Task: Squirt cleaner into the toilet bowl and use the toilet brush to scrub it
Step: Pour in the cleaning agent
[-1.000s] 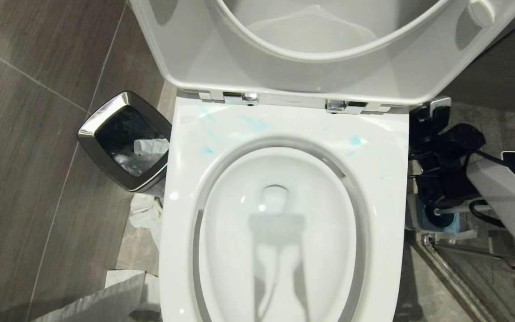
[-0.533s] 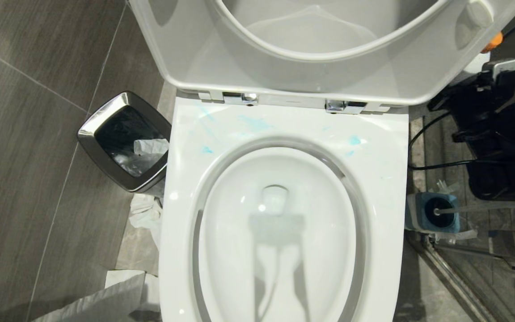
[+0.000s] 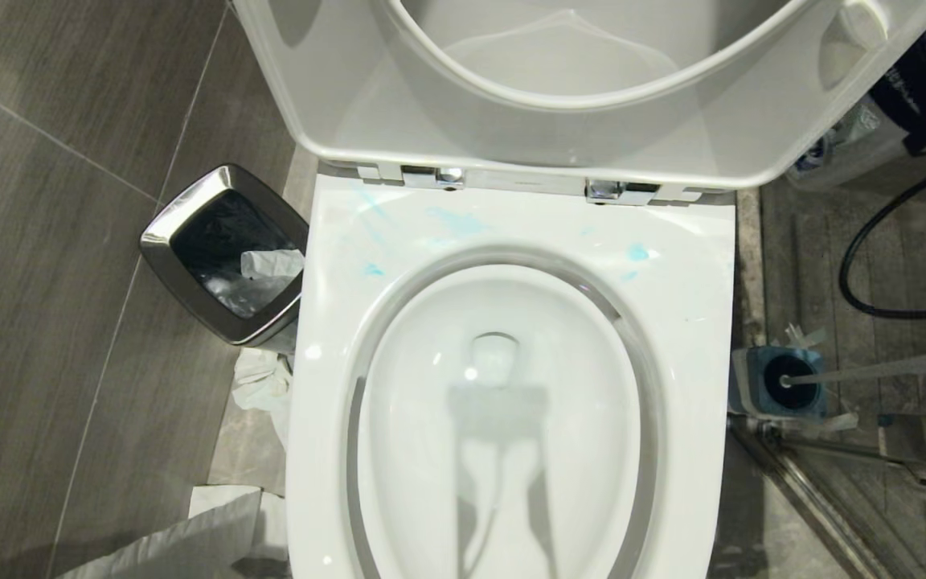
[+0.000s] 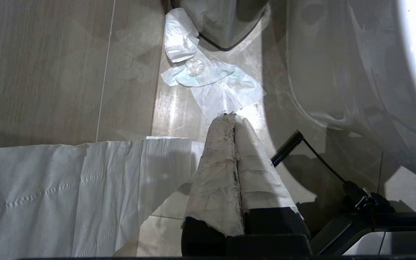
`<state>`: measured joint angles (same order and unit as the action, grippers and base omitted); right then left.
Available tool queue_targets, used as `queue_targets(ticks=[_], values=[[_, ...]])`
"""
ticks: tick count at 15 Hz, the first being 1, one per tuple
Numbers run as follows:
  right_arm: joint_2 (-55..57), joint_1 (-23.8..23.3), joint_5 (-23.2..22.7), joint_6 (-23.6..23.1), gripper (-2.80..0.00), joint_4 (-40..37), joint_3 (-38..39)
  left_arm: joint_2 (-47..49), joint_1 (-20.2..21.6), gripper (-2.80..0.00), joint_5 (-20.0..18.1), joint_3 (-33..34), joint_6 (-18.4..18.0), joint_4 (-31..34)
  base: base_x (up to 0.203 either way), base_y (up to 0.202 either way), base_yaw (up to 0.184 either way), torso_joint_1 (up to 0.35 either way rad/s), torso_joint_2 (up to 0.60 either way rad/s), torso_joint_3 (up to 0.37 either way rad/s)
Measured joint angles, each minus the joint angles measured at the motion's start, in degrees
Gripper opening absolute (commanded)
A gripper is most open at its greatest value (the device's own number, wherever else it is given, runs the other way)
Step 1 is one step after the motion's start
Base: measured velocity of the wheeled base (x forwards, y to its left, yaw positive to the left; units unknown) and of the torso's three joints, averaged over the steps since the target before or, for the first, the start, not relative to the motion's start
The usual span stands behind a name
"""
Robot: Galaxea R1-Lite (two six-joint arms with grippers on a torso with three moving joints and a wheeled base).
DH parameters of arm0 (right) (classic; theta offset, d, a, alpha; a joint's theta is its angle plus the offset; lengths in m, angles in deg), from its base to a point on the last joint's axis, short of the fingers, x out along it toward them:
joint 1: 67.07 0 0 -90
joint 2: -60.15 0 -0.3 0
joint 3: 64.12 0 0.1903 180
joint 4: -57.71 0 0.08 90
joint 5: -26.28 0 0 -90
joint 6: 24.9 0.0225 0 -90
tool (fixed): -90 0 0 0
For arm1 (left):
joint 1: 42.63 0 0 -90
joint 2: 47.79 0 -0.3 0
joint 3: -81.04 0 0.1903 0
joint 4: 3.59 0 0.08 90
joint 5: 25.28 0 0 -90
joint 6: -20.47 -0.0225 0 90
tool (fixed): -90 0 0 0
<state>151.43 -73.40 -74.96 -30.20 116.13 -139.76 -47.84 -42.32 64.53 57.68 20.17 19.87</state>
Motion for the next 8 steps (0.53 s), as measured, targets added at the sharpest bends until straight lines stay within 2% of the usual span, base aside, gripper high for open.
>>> queue_targets(ticks=[3,8], values=[[-14.1,0.0,0.6,2.0,-2.8,-12.1,4.9,0.0,0.0,-2.8,0.0,0.0,0.0,0.0,0.0,0.0,0.0,0.0,0.0,0.0],[-33.4,0.0,1.5,4.6,-2.8,-43.2,7.6,0.0,0.0,-2.8,0.0,0.0,0.0,0.0,0.0,0.0,0.0,0.0,0.0,0.0]])
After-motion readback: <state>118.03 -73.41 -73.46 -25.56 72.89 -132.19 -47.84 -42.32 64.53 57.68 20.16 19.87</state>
